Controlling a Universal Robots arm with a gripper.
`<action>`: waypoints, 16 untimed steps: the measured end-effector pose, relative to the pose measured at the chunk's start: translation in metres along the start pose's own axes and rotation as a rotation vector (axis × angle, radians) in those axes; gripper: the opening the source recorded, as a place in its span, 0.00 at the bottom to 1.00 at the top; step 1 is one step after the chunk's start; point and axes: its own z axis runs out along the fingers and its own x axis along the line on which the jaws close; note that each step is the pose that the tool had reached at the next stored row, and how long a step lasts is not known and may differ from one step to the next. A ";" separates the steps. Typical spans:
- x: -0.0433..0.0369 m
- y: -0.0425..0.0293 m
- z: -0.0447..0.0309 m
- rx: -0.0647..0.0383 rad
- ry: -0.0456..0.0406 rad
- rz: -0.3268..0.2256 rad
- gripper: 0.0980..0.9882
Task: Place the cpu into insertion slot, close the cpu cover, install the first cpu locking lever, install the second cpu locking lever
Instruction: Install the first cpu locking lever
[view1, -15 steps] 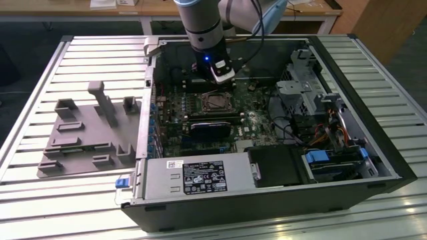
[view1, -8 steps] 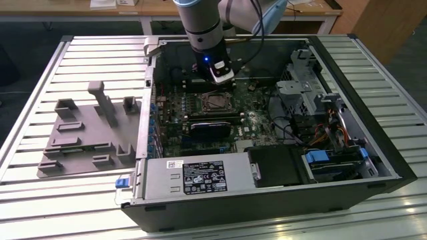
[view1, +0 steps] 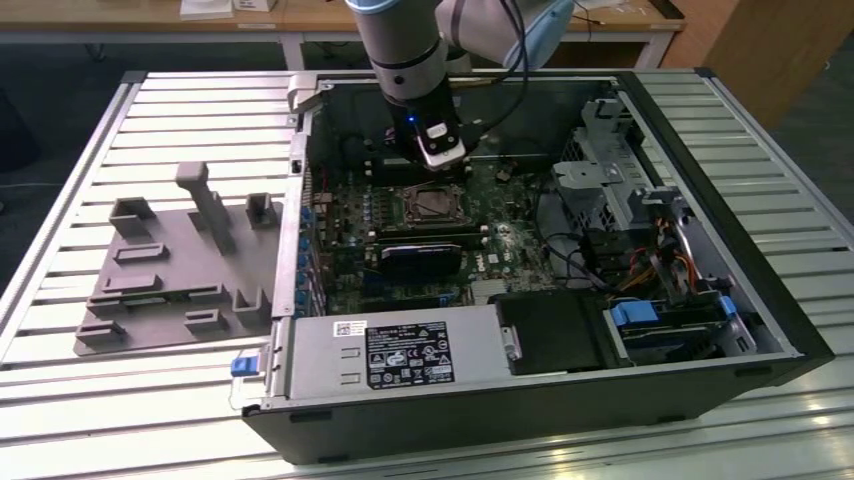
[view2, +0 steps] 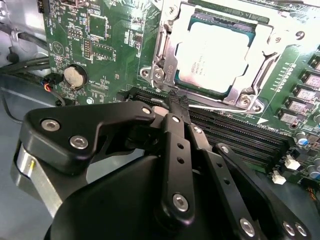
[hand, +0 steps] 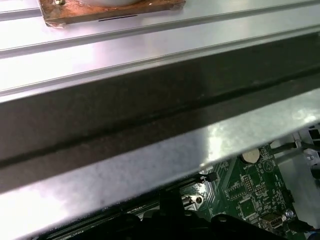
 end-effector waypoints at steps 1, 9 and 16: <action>0.0000 0.0001 0.0000 0.000 0.0000 0.000 0.00; 0.0009 0.0024 0.0003 0.000 -0.0002 0.000 0.00; 0.0025 0.0046 0.0004 0.001 -0.0002 0.000 0.00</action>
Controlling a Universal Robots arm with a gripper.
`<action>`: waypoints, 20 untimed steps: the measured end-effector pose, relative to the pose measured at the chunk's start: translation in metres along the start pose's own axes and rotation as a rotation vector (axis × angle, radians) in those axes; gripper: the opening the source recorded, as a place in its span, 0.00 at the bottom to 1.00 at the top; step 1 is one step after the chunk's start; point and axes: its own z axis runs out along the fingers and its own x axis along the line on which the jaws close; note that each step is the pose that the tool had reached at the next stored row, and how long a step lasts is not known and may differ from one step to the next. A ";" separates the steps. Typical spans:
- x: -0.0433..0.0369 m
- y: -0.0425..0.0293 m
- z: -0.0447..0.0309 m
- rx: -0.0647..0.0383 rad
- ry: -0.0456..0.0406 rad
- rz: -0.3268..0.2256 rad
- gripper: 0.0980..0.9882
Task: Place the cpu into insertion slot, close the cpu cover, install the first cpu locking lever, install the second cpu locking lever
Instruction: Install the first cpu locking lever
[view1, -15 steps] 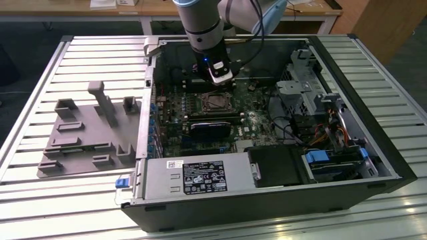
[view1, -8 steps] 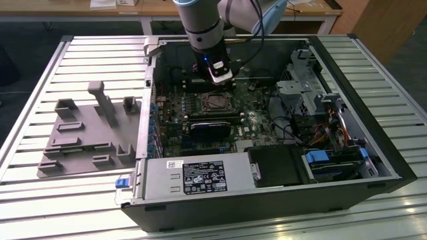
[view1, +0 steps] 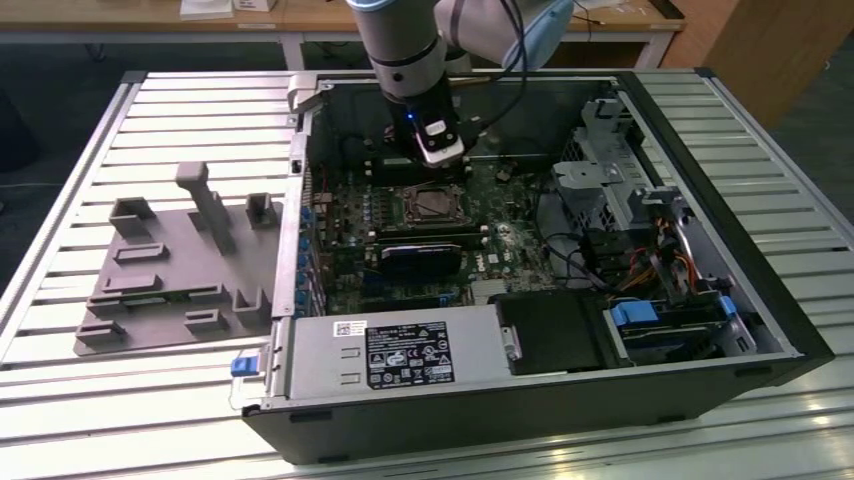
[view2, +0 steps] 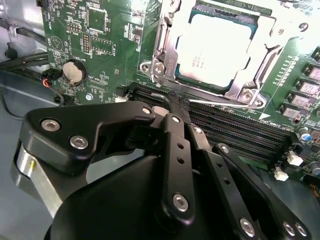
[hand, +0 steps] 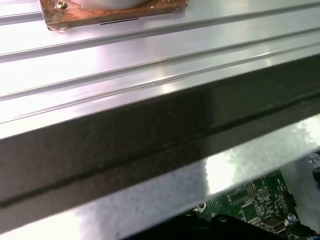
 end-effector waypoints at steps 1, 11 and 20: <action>0.0003 0.0002 0.0000 0.000 -0.0001 0.000 0.00; 0.0023 0.0001 0.0010 0.010 -0.0063 0.020 0.00; 0.0032 -0.0007 0.0046 0.021 -0.0152 0.058 0.00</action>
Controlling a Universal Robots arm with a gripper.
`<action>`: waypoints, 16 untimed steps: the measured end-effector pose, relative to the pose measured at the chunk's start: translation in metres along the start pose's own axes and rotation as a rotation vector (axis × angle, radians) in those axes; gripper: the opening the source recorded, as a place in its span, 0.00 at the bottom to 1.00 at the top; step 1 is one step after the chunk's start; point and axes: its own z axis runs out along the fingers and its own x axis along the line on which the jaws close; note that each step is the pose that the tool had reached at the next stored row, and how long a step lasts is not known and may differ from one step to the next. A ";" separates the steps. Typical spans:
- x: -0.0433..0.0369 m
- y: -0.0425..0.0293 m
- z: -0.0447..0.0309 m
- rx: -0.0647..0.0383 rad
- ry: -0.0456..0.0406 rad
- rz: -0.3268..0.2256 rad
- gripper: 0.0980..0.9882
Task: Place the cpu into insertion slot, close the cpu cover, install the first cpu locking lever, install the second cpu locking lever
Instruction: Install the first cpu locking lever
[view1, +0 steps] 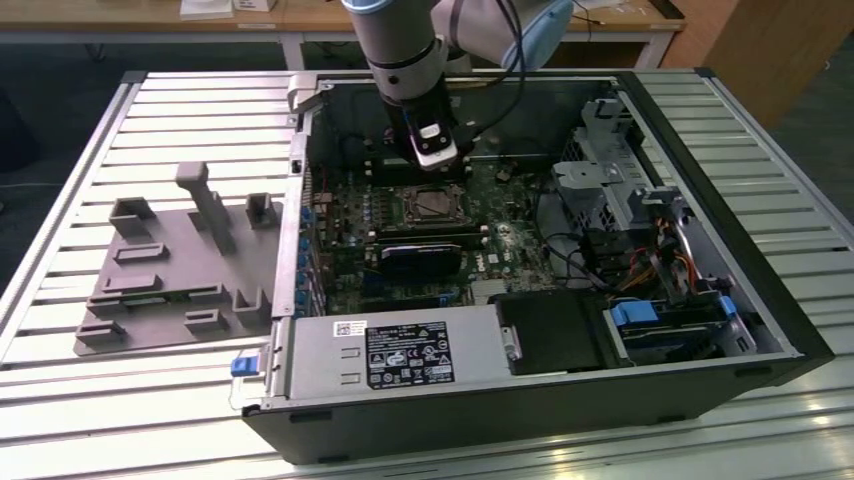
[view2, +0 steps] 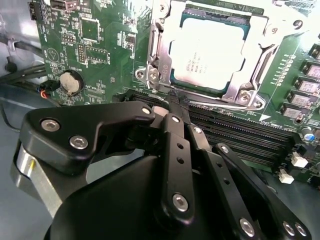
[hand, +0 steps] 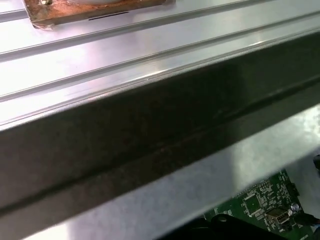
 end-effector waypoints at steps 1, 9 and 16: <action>0.0001 -0.0001 0.0004 0.001 -0.0009 0.004 0.00; 0.0007 -0.0006 0.0028 0.013 -0.0089 0.033 0.00; 0.0010 -0.0007 0.0040 0.020 -0.0131 0.044 0.00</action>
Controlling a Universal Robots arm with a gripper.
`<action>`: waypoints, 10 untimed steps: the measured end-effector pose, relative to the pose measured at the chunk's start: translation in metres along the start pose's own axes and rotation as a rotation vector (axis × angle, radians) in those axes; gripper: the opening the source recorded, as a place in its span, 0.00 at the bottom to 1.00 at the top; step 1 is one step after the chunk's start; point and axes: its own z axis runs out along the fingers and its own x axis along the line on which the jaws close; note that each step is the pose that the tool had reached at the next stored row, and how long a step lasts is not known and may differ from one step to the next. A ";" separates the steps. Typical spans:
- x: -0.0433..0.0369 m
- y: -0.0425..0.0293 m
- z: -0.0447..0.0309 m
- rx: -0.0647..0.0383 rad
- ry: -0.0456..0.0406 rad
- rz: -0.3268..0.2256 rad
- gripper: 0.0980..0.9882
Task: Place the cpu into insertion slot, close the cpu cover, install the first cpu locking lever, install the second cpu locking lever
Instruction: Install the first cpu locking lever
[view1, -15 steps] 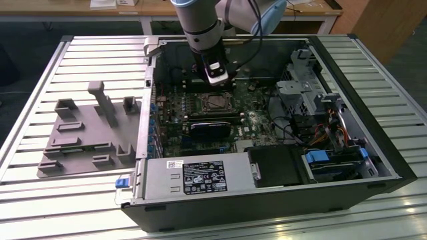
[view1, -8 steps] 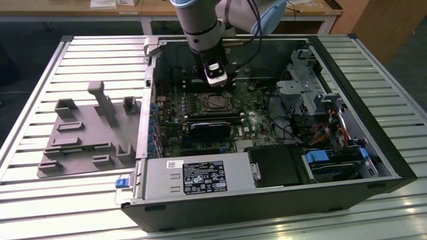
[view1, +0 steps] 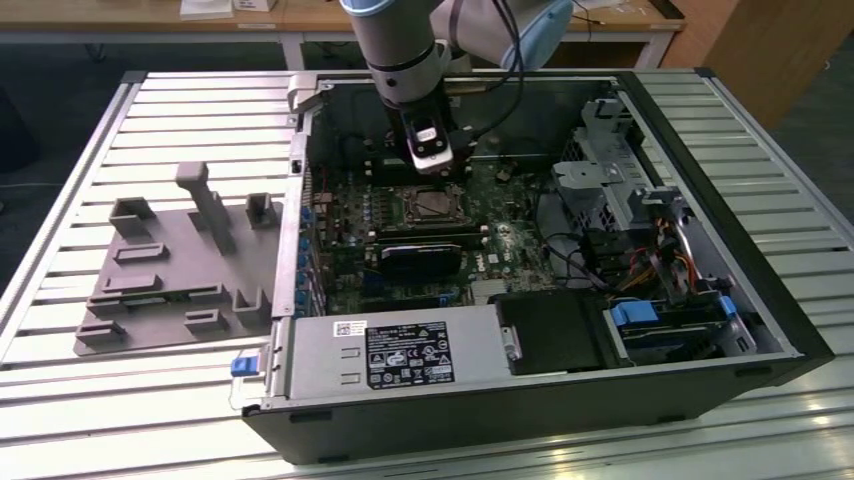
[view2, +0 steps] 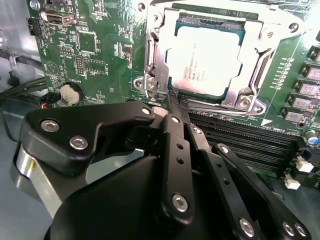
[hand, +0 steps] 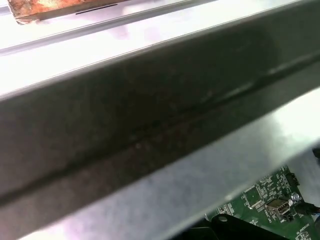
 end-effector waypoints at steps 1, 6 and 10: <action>0.0000 0.0000 0.0000 0.000 0.0000 0.000 0.00; -0.0005 0.0004 -0.0019 0.000 0.0000 0.000 0.00; -0.0015 0.0013 -0.0063 0.000 0.0000 0.000 0.00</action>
